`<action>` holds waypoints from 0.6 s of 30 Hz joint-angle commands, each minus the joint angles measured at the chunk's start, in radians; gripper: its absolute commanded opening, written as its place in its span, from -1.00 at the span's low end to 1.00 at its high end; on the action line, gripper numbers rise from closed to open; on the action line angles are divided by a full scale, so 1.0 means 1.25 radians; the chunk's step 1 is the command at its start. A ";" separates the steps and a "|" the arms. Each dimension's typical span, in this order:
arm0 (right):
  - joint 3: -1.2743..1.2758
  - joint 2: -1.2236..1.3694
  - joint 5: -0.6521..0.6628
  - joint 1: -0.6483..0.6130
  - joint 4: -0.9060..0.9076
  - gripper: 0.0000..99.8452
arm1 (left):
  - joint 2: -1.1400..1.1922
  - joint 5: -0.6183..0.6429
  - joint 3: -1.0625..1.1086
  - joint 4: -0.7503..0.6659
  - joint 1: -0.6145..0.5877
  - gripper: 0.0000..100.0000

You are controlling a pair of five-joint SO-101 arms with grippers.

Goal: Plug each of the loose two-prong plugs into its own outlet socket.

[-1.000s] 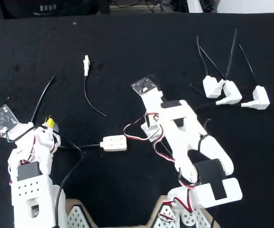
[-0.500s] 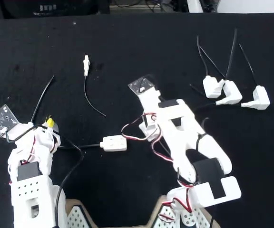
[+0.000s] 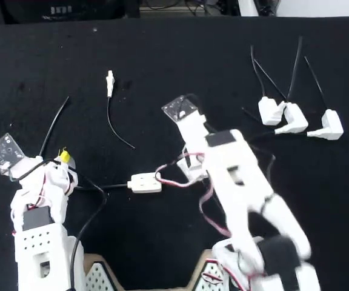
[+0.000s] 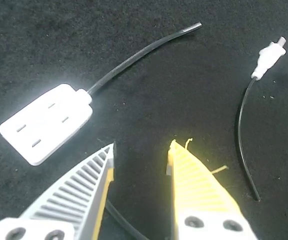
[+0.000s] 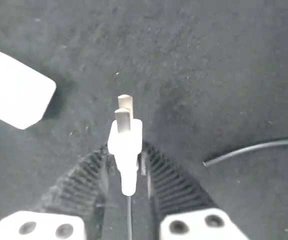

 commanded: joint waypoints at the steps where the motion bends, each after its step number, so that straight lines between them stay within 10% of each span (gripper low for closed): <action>1: 0.127 -0.217 -0.007 -0.053 -0.113 -0.98 | 0.001 -0.001 -0.044 0.012 0.083 -0.64; 8: 0.307 -0.327 -0.007 -0.351 -0.287 -0.98 | 0.001 -0.001 -0.080 0.076 0.154 -0.64; 18: 0.398 -0.280 -0.113 -0.377 -0.514 -0.98 | -0.001 -0.041 -0.110 0.118 0.253 -0.64</action>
